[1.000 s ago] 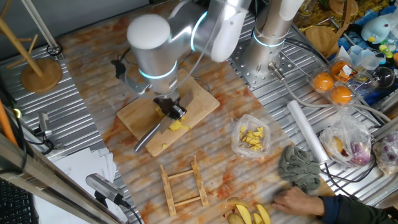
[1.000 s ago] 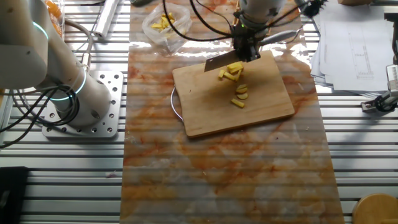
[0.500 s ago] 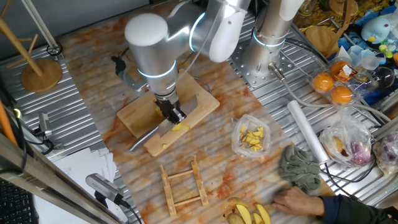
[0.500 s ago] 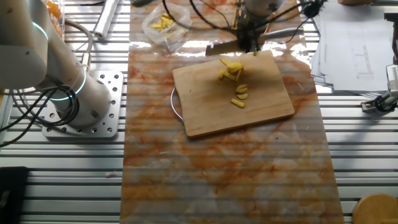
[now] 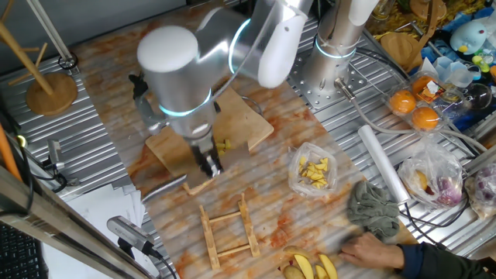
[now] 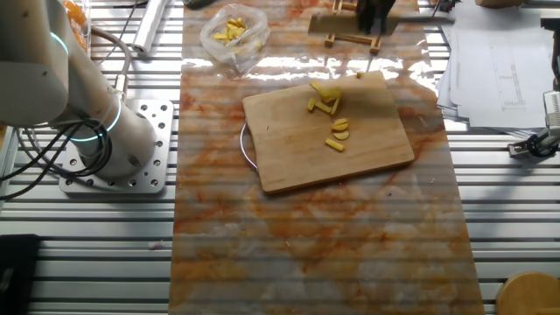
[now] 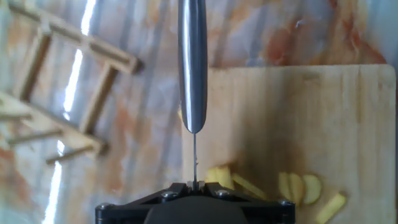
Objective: Chop the potatoes
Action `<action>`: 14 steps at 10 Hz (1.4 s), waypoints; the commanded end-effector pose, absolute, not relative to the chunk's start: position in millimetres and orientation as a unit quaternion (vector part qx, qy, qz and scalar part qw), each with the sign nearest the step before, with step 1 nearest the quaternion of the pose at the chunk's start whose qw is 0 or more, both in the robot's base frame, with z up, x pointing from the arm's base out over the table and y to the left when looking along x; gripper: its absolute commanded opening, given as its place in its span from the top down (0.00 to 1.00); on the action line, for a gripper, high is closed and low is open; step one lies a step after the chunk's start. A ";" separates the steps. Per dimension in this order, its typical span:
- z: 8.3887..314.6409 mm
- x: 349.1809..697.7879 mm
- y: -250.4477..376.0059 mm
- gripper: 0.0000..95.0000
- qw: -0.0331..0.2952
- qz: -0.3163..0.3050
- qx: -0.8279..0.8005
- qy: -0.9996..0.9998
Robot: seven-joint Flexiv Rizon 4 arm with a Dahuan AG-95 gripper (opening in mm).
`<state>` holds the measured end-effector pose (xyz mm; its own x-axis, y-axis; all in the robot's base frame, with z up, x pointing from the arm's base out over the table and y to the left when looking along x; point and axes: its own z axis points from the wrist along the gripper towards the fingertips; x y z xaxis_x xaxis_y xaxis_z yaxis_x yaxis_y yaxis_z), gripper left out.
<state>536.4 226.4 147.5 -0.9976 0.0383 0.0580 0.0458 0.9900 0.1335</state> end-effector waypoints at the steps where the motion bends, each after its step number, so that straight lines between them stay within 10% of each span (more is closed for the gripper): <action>1: 157.5 548.2 262.8 1.00 0.020 -0.072 -0.060 -0.995; 14: 88.6 553.0 281.4 1.00 0.016 -0.066 -0.056 -0.996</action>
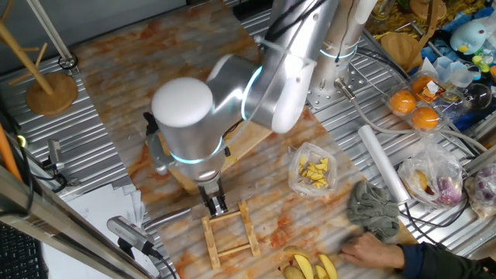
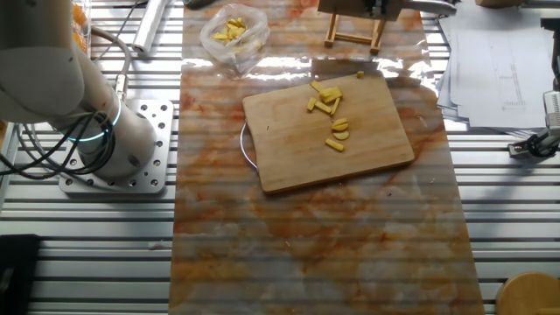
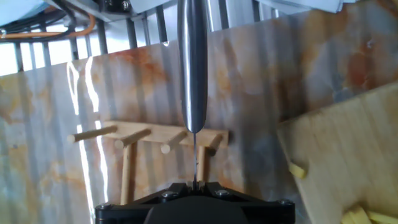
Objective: Chop the potatoes
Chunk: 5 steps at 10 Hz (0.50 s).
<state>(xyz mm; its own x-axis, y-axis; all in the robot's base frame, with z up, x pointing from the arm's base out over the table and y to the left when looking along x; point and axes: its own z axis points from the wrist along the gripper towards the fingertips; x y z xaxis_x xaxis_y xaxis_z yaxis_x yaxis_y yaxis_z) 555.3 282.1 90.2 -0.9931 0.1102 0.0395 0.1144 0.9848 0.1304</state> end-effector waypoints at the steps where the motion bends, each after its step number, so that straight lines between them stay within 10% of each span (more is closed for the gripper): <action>1: 83.1 553.4 281.2 1.00 0.016 -0.064 -0.053 -0.996; 5: 60.7 550.9 271.8 1.00 0.014 -0.060 -0.035 -0.997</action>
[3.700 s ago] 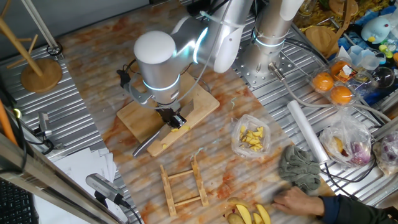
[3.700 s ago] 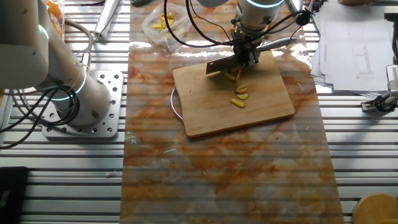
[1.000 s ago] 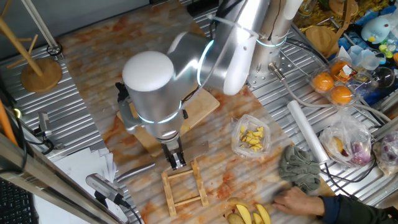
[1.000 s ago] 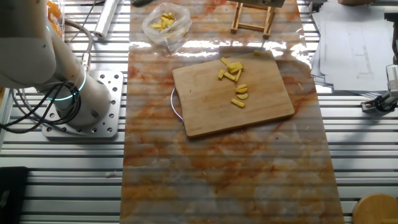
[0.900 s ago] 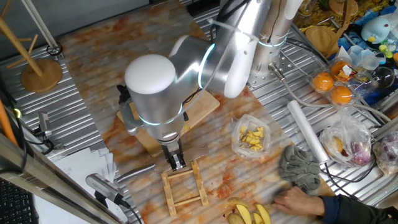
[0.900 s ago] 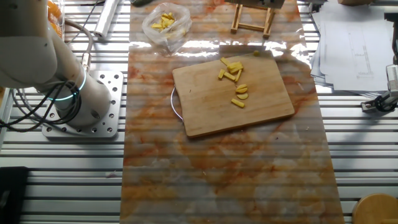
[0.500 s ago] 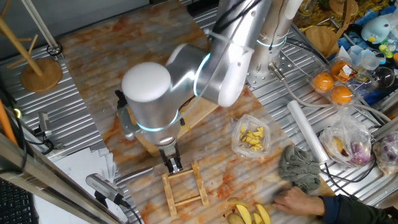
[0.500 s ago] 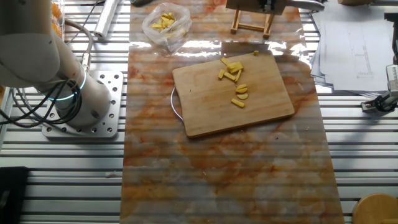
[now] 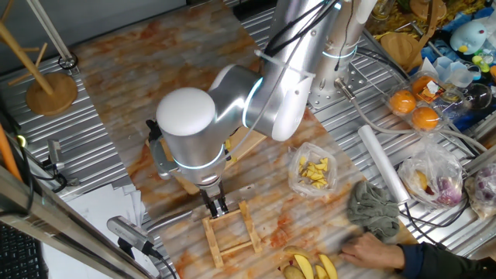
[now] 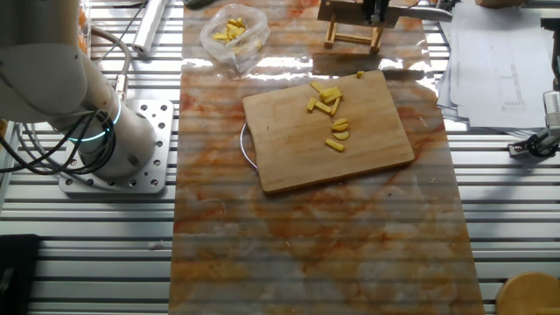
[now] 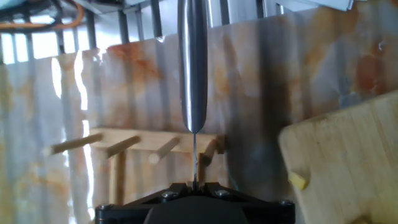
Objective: Chop the potatoes
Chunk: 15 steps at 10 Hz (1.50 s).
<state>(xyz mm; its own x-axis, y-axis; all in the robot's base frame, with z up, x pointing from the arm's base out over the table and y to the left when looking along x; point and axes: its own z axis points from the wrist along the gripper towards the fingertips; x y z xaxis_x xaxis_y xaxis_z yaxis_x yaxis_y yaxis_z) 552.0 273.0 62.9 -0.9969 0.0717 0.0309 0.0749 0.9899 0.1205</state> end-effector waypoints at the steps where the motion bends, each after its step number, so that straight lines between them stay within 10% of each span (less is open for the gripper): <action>1: 54.4 549.9 269.7 1.00 0.014 -0.058 -0.033 -0.998; 3: 47.7 548.8 267.1 1.00 0.015 -0.057 -0.024 -0.998; 6: 45.5 548.2 266.0 0.60 0.014 -0.057 -0.010 -0.998; 14: 119.4 518.8 257.1 0.60 0.054 -0.022 -0.024 -0.998; 15: 130.9 519.4 244.5 0.80 0.069 -0.010 -0.025 -0.997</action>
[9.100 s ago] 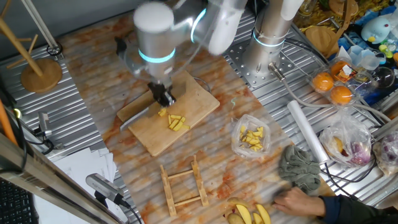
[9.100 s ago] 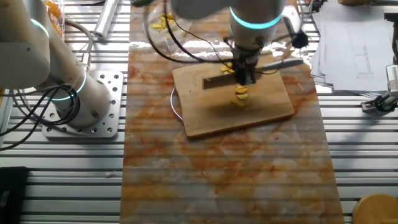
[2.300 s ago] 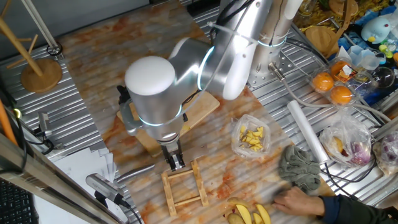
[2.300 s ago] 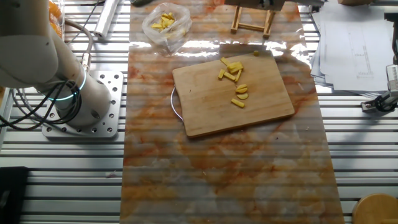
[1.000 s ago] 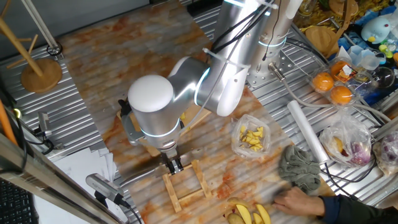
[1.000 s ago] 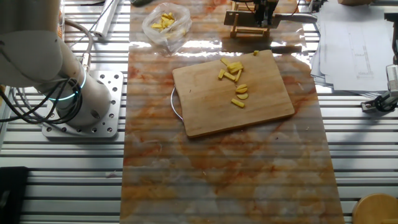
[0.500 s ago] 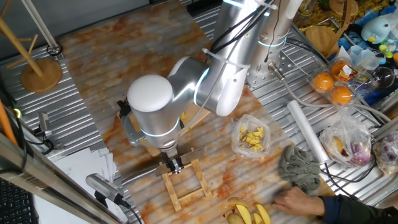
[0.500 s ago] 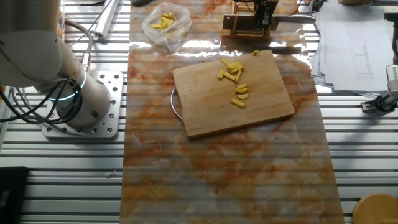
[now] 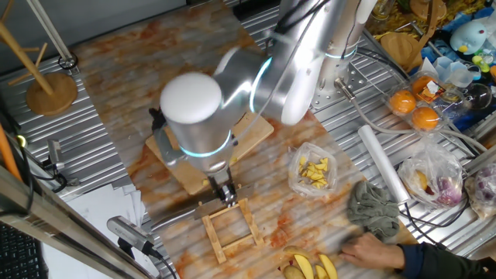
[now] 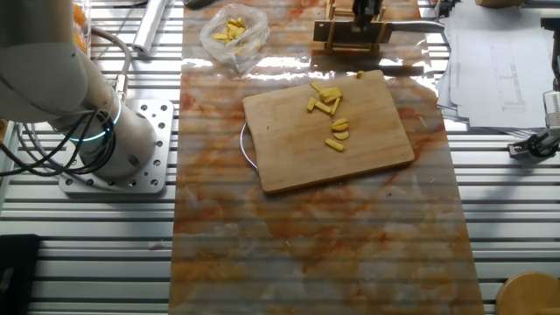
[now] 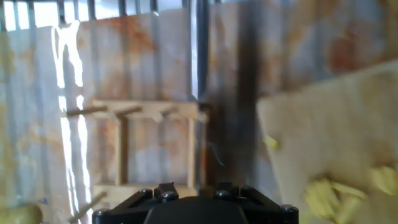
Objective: Chop the potatoes
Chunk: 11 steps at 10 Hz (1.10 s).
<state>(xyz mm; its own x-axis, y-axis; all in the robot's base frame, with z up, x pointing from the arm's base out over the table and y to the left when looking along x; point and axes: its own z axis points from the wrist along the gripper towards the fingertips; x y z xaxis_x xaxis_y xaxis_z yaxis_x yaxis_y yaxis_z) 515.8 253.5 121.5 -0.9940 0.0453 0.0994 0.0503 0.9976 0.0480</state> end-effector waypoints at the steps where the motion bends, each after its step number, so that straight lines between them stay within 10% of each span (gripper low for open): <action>1: 146.4 517.9 222.2 1.00 0.086 -0.008 -0.026 -0.996; 11: 147.7 445.5 3.7 1.00 0.072 -0.033 0.048 -0.996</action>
<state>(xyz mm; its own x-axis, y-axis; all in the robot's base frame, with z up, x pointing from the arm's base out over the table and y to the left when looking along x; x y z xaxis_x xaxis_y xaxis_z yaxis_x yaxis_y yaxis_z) 458.5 43.7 152.8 -0.9860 -0.0711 0.1509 -0.0632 0.9964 0.0569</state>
